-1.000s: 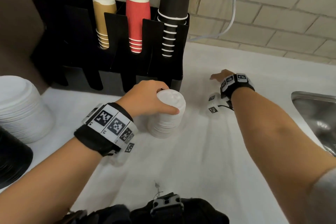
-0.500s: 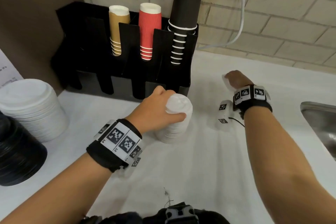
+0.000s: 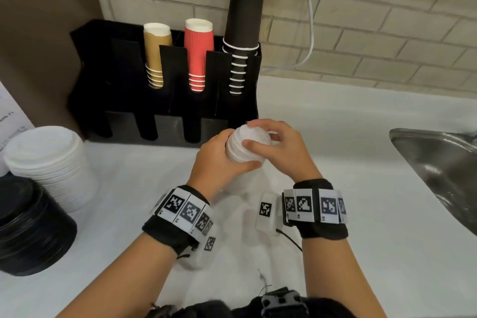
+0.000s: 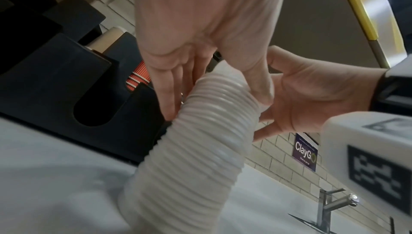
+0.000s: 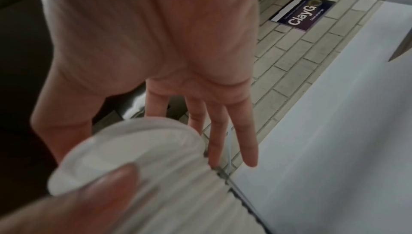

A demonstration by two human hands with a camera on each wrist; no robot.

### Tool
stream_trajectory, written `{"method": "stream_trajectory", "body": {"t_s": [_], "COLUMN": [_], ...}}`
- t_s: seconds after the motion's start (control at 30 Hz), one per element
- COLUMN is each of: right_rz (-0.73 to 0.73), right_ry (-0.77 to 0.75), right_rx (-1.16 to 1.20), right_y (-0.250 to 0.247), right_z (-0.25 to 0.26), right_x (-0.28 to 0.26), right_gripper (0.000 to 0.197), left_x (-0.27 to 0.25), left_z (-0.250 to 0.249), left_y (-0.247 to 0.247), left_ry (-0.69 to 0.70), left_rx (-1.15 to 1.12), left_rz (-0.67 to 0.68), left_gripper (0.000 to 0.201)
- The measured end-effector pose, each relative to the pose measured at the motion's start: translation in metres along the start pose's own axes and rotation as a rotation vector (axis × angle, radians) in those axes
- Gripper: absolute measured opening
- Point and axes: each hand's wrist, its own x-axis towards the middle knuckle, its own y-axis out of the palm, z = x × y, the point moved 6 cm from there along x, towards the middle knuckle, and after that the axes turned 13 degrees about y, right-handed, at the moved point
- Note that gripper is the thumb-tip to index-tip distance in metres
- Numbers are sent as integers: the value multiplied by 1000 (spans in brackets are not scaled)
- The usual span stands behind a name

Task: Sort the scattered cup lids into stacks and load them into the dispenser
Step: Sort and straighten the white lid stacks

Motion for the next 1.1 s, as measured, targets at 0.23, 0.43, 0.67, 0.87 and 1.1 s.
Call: {"method": "stream_trajectory", "body": {"t_s": [0.23, 0.43, 0.67, 0.87, 1.1], "right_rz": [-21, 2, 90, 133, 15], "right_ry": [-19, -19, 26, 113, 174], "right_rx": [-95, -177, -98, -24, -52], "right_y": [10, 17, 19, 14, -16], "right_z": [3, 2, -8, -18, -32], "right_x": [-4, 3, 4, -2, -7], "right_gripper": [40, 40, 36, 39, 35], "left_x": [1, 3, -7, -14, -13], "left_z": [1, 3, 30, 40, 25], "left_y": [1, 1, -4, 11, 47], "left_ry": [-41, -69, -483, -719, -715], "left_rx": [-7, -5, -304, -446, -547], "left_rz": [-16, 1, 323, 318, 370], "left_gripper": [68, 65, 66, 75, 79]}}
